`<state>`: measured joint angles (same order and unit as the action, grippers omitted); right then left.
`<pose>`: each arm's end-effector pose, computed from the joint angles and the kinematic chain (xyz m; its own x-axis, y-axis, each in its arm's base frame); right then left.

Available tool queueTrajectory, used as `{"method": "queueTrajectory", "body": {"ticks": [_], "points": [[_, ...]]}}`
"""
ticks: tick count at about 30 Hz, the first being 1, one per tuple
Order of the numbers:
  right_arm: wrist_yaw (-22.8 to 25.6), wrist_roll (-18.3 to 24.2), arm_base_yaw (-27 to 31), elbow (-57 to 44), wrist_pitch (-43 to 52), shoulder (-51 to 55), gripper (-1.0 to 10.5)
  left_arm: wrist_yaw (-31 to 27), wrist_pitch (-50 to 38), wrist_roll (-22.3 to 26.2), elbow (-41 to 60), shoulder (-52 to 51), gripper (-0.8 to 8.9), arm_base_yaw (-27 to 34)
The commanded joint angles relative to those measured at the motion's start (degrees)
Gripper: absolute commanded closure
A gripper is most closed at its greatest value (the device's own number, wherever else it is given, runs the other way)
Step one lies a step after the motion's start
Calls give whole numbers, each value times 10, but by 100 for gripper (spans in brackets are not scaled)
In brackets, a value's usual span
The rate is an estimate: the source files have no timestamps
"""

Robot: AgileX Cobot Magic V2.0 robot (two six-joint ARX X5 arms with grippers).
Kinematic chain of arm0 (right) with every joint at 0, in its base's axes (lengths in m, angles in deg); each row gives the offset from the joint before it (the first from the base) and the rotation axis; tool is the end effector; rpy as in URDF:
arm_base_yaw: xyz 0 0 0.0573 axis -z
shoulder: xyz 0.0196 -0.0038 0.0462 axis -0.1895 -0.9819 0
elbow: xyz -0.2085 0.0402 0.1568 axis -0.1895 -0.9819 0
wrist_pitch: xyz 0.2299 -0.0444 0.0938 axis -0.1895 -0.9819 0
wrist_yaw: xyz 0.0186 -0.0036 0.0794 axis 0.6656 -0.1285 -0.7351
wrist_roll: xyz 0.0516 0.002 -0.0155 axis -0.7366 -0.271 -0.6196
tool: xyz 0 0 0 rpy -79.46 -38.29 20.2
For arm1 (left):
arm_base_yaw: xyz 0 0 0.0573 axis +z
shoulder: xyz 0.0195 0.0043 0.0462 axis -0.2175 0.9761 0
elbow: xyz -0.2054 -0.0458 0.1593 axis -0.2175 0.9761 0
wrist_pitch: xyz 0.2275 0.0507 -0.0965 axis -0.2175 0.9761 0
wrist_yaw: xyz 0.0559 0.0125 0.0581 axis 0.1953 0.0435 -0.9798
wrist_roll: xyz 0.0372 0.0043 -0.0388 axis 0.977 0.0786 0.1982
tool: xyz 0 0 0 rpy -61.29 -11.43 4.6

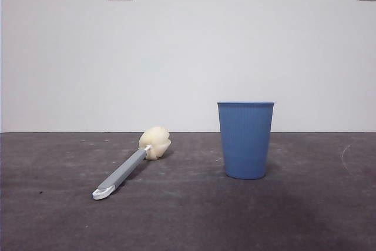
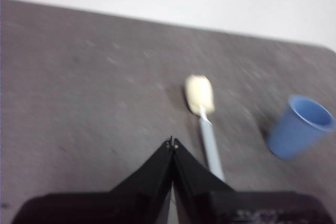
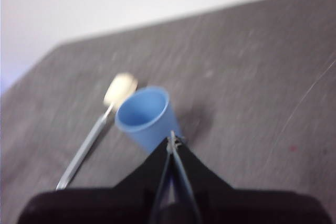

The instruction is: Pick up the cup brush,pick up the cup,insert the brush into the cup,clean the cup,put the cup brush back,put the cup back to the fixed position on the table

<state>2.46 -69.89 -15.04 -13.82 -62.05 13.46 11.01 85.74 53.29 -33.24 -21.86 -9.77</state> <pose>0.0998 0.0177 0.2670 0.8474 0.4280 -0.3141 -0.3391 0.8916 0.3000 0.0682 -0.0060 0.2778 0.9091 -0.2785 -0.3097 0.2002 0.9442 -0.2614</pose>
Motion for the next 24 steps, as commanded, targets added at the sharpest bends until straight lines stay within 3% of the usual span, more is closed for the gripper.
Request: {"method": "queueTrajectory", "body": {"ticks": [1, 7, 12, 24], "points": [[-31, 60, 0, 62, -68, -52, 957, 43, 39, 38, -28, 24, 820, -1], [-104, 125, -1, 183, -214, -162, 957, 128, 129, 83, -84, 74, 821, -2], [-134, 175, -1, 231, -288, -212, 957, 132, 183, 117, -110, 98, 821, -2], [-132, 181, -1, 233, -301, -220, 908, 149, 191, 117, -112, 105, 803, -2]]}}
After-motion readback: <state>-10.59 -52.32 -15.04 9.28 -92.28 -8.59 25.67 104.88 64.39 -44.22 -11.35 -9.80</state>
